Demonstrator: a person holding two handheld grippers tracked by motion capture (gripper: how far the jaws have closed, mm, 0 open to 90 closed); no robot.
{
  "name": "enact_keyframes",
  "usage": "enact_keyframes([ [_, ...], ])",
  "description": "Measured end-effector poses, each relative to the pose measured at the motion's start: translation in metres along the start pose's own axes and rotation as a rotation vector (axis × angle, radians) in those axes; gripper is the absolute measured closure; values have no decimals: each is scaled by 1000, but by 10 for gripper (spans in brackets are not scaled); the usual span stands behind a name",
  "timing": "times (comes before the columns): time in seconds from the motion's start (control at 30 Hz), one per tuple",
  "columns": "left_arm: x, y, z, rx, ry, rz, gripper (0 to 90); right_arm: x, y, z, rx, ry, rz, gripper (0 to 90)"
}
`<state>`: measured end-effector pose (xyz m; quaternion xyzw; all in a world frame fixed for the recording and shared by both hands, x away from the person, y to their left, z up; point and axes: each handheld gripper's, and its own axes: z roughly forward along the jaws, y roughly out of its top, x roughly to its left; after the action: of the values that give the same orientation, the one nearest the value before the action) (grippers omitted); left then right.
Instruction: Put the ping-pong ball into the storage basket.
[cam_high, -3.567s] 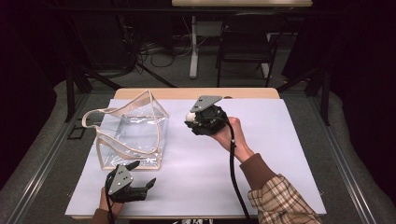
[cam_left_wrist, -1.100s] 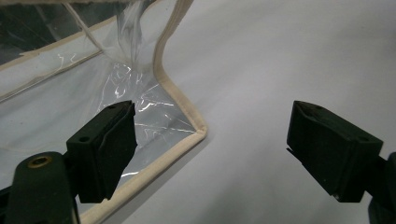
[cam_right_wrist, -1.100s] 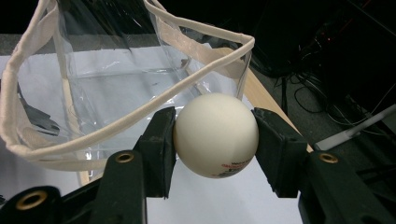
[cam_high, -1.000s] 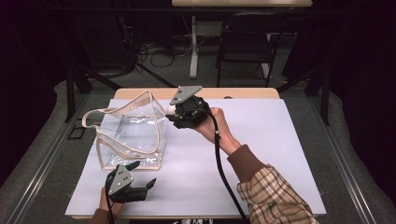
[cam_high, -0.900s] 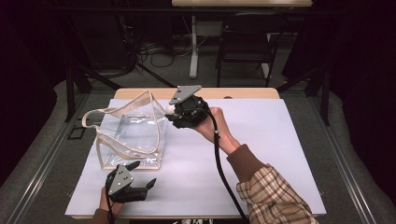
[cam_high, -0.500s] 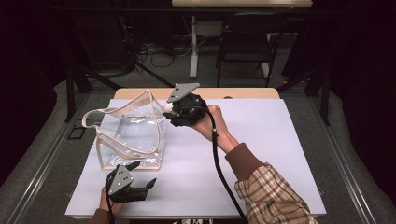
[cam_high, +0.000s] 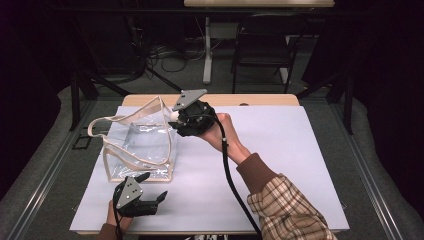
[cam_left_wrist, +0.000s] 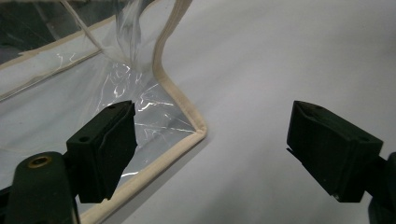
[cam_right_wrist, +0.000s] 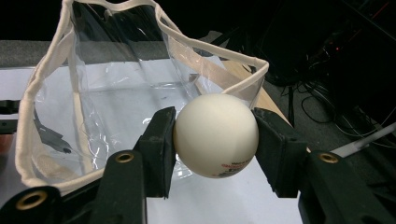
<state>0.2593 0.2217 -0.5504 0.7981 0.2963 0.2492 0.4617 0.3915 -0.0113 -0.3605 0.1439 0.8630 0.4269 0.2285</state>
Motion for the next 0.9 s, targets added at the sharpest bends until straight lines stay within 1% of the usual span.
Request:
enact_keyframes([
  [0.33, 0, 0, 0, 1, -1, 1, 161, 6, 4, 5, 6, 10, -14, 509],
  [0.5, 0, 0, 0, 1, 0, 1, 161, 7, 8, 7, -1, 16, -16, 509],
  [0.9, 0, 0, 0, 4, 2, 3, 161, 11, 15, 11, 6, 22, -32, 509],
])
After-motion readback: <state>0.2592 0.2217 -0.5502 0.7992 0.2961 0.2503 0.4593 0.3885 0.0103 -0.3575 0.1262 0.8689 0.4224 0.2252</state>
